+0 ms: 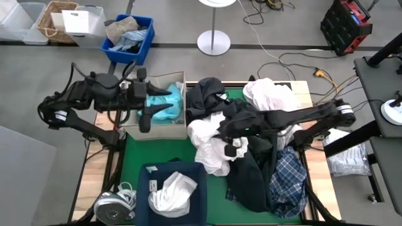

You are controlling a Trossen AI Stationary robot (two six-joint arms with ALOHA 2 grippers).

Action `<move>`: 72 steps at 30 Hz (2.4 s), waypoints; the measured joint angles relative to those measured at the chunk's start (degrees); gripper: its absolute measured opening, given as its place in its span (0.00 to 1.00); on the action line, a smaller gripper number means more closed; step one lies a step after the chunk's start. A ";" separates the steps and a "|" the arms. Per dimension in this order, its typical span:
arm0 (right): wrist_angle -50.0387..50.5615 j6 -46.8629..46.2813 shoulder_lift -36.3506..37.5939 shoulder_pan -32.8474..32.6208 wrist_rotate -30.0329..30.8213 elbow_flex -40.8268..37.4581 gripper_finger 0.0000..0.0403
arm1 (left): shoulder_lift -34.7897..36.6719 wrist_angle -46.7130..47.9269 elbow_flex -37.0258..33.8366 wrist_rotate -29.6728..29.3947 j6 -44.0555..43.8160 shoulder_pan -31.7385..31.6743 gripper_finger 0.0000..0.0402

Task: Sort clothes
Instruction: Put the white blouse into the blue laundry organizer

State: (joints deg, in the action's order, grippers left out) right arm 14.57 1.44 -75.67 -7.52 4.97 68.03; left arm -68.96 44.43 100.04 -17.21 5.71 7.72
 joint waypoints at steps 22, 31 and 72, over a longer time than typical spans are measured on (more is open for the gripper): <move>-27.54 8.46 -3.05 -6.04 -2.99 20.64 0.04 | 6.23 -0.83 0.34 0.20 -3.32 5.01 0.39; -24.95 4.03 -17.19 -8.20 -11.32 42.96 0.04 | 6.65 -1.92 3.55 -0.26 -1.85 4.99 0.39; -2.83 -13.61 -48.00 -14.62 -3.50 66.23 0.05 | 4.82 3.62 16.49 -0.27 -3.30 4.99 0.39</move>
State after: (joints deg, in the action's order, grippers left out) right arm 11.74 -12.18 -123.67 -22.13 1.48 134.26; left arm -64.14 48.05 116.53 -17.48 2.42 12.71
